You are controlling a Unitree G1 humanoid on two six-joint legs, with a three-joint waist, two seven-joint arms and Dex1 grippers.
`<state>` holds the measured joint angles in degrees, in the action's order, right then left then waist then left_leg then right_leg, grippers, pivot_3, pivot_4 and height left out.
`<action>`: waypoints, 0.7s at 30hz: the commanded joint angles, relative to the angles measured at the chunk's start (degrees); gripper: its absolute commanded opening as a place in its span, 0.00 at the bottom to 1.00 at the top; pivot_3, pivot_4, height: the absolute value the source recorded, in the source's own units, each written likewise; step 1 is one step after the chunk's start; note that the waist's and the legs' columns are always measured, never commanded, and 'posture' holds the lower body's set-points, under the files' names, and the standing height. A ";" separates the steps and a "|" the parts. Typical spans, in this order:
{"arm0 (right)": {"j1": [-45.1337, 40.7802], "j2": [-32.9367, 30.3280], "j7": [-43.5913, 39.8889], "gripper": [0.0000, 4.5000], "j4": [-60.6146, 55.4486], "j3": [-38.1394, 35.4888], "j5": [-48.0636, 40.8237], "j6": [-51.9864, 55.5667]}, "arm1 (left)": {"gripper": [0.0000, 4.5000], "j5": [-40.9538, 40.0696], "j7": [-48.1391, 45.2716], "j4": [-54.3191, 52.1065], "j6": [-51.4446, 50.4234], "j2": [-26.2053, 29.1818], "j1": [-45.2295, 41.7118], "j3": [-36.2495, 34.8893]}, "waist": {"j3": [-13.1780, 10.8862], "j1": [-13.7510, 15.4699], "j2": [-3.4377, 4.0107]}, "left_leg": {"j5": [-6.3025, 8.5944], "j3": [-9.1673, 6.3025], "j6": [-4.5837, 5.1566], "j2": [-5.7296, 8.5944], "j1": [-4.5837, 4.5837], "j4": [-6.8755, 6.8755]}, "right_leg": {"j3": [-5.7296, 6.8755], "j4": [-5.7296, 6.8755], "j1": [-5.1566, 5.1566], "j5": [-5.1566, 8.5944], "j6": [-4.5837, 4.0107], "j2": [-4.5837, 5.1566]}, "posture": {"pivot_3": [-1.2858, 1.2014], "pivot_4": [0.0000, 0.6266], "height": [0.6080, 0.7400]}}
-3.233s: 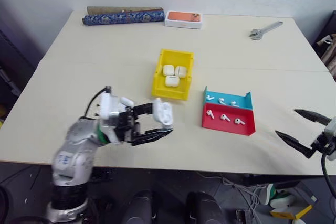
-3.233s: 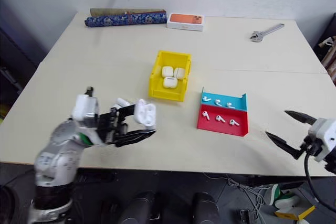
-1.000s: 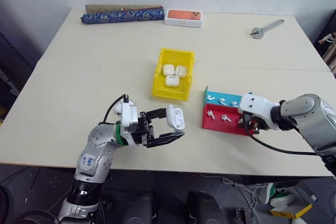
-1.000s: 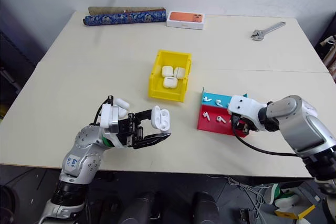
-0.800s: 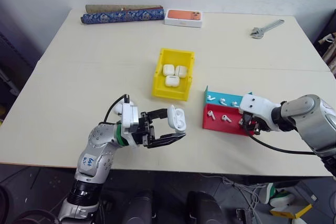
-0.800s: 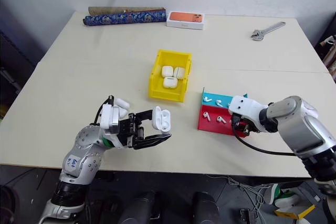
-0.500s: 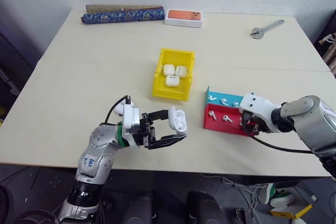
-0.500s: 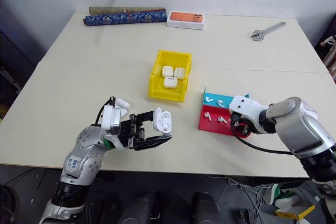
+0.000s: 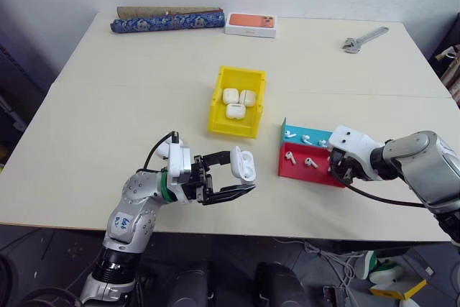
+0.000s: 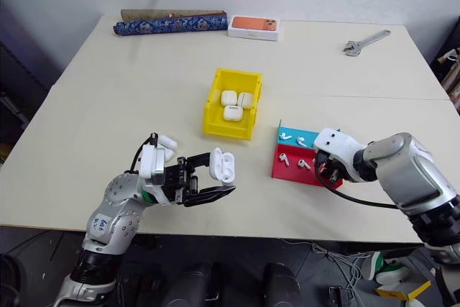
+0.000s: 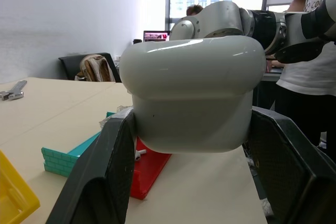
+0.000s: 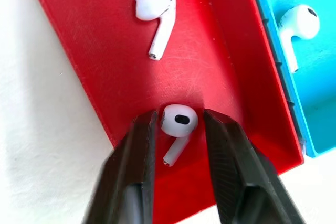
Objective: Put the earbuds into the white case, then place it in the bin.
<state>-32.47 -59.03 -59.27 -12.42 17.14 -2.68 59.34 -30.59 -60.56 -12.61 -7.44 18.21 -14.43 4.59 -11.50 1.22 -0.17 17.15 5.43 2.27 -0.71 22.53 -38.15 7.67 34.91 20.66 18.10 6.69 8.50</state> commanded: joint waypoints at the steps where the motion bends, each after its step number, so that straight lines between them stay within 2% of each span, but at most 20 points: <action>1: 0.25 -0.38 0.24 0.10 0.53 -0.37 -0.53 0.24 | 0.62 -0.70 0.01 -1.74 0.65 0.35 0.17 0.00 | 0.00 0.01 0.00 | 0.00 0.00 0.00 0.00 0.00 0.00 | 0.00 0.00 0.00 0.00 0.00 0.00 | 0.52 0.24 1.00; 7: 0.01 0.27 0.20 0.10 0.48 -1.35 -1.33 -1.15 | 0.62 -0.71 -0.05 -1.77 0.74 0.60 0.15 -0.06 | 0.00 -0.01 0.00 | 0.01 0.00 -0.01 -0.01 0.00 0.01 | -0.01 -0.01 0.00 0.00 0.00 0.01 | 0.52 0.24 1.00; 9: 0.09 0.78 -0.72 0.10 0.01 -3.80 -3.32 -3.23 | 0.62 -1.23 -0.58 -1.99 0.57 0.80 0.14 -0.08 | 0.00 0.00 0.00 | 0.01 0.01 -0.01 -0.01 0.00 0.01 | -0.01 -0.01 0.00 0.00 0.00 0.01 | 0.52 0.24 1.00; 11: 1.13 2.19 -4.63 0.10 -0.72 -10.84 -9.64 -8.63 | 0.62 -2.59 -1.23 -2.38 -0.29 0.79 -0.18 -0.13 | -0.01 0.02 0.00 | 0.01 0.02 -0.01 -0.01 0.02 0.03 | -0.01 -0.01 0.02 0.00 0.00 -0.01 | 0.52 0.24 1.00; 13: 3.88 4.24 -12.89 0.10 -1.79 -20.19 -19.26 -17.24 | 0.62 -5.04 -1.95 -2.50 -1.37 0.38 -0.88 -0.61 | -0.02 0.10 -0.01 | 0.01 0.02 -0.01 -0.01 0.03 0.07 | 0.01 -0.03 0.03 0.00 0.00 -0.06 | 0.52 0.24 1.00; 14: 4.98 5.75 -15.37 0.10 -1.93 -24.37 -23.45 -19.63 | 0.62 -6.60 -2.40 -2.42 -2.34 0.28 -1.27 -0.93 | -0.02 0.20 -0.01 | 0.01 0.01 -0.01 -0.01 0.03 0.11 | 0.03 -0.06 0.02 0.00 0.00 -0.18 | 0.52 0.24 1.00; 15: 5.26 8.20 -15.96 0.10 -2.50 -29.68 -30.11 -17.37 | 0.62 -7.62 -2.69 -1.97 -3.37 0.28 -2.00 -1.04 | -0.02 0.23 -0.02 | 0.01 -0.02 0.00 -0.01 0.03 0.12 | 0.06 -0.03 -0.02 -0.01 0.01 -0.24 | 0.52 0.24 1.00; 17: 3.78 14.99 -9.20 0.10 -3.89 -37.49 -40.39 -12.64 | 0.62 -9.10 -3.98 -1.03 -5.52 1.07 -3.26 -0.97 | -0.04 0.19 -0.06 | 0.02 -0.08 0.04 -0.01 0.04 0.11 | 0.10 0.04 -0.09 -0.03 0.06 -0.26 | 0.52 0.24 1.00; 19: 3.63 22.01 -5.57 0.10 -7.27 -40.78 -47.08 -15.58 | 0.62 -10.31 -4.43 -0.02 -7.48 1.19 -4.93 -1.17 | -0.04 0.14 -0.07 | 0.02 -0.08 0.07 -0.01 0.03 0.06 | 0.08 0.07 -0.11 -0.06 0.06 -0.24 | 0.52 0.24 1.00; 21: 5.09 27.18 -2.99 0.10 -11.43 -39.70 -48.59 -19.21 | 0.62 -10.91 -4.95 0.94 -8.83 0.98 -6.88 -1.13 | -0.04 0.09 -0.06 | 0.02 -0.09 0.07 -0.01 0.01 0.07 | 0.08 0.08 -0.12 -0.07 0.05 -0.22 | 0.52 0.24 1.00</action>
<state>-28.02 -33.21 -64.32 -19.75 -21.86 -47.76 42.49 -39.61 -64.77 -11.41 -15.50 19.13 -20.35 3.74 -11.53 1.31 -0.23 17.17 5.36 2.33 -0.72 22.54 -38.06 7.73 35.00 20.58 18.04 6.74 8.26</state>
